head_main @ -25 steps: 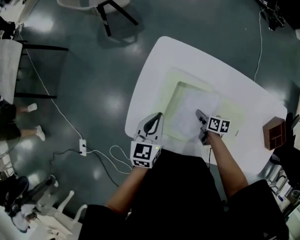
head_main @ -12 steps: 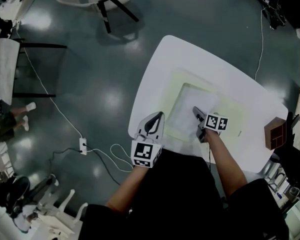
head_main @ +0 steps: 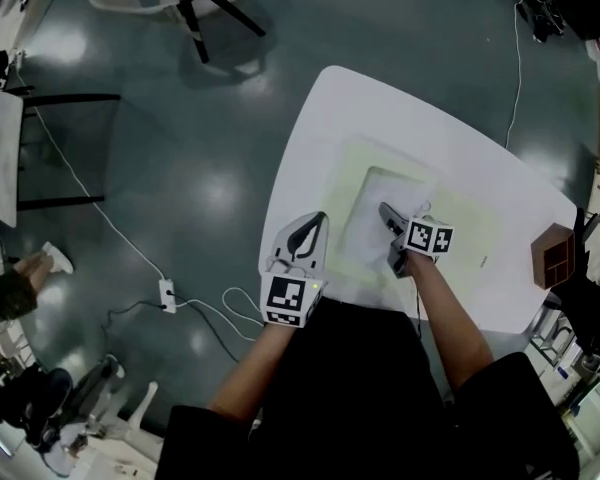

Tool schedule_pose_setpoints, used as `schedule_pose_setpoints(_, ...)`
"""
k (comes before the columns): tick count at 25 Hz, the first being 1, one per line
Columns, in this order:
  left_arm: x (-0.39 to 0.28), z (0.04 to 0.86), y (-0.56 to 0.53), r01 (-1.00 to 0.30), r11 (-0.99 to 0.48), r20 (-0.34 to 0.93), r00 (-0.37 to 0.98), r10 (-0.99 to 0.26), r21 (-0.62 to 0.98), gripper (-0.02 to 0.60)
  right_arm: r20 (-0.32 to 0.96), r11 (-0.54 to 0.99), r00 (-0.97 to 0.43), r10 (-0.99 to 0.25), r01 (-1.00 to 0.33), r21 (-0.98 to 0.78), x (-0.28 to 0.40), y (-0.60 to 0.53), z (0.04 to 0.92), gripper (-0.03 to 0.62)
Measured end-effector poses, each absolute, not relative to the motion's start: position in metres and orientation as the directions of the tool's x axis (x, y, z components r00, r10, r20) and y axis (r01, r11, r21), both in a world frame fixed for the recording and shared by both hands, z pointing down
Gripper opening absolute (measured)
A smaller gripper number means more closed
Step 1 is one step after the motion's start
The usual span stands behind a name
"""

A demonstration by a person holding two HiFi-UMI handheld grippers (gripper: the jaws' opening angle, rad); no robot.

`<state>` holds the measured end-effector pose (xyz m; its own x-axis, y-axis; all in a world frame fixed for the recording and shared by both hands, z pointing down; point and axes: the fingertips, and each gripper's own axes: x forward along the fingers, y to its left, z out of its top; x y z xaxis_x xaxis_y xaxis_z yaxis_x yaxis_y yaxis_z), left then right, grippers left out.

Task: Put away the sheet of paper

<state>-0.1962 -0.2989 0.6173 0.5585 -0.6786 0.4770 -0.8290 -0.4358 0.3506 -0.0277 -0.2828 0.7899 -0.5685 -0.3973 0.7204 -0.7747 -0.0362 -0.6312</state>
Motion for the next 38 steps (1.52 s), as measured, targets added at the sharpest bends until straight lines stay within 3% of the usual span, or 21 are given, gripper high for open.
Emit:
schedule_pose_setpoints(20,-0.200,0.637,-0.337,-0.800,-0.477,0.472,0.600,-0.646,0.364,0.003,0.618,-0.036,-0.686,-0.384,-0.657,-0.753,-0.065,-0.294,0.796,0.002)
schedule_pose_setpoints(21,-0.199,0.636,-0.338,-0.797,-0.486,0.472,0.604,-0.643,0.359,0.003,0.619,-0.043,-0.681,-0.391,-0.658,-0.752,-0.063,-0.294,0.795,0.033)
schedule_pose_setpoints(22,-0.197,0.635,-0.338,-0.795,-0.493,0.471,0.607,-0.641,0.353,0.003,0.619,-0.057,-0.674,-0.404,-0.657,-0.752,-0.061,-0.294,0.794,0.108)
schedule_pose_setpoints(29,-0.185,0.619,-0.332,-0.799,-0.510,0.460,0.601,-0.653,0.319,0.003,0.574,-0.039,-0.631,-0.522,-0.654,-0.755,-0.021,-0.289,0.769,0.215)
schedule_pose_setpoints(34,-0.166,0.605,-0.310,-0.799,-0.522,0.460,0.600,-0.655,0.299,0.003,0.558,-0.051,-0.576,-0.597,-0.667,-0.743,0.030,-0.267,0.740,0.222)
schedule_pose_setpoints(38,-0.145,0.593,-0.285,-0.799,-0.532,0.457,0.598,-0.658,0.280,0.003,0.617,-0.078,-0.488,-0.617,-0.742,-0.666,0.082,-0.229,0.722,0.221)
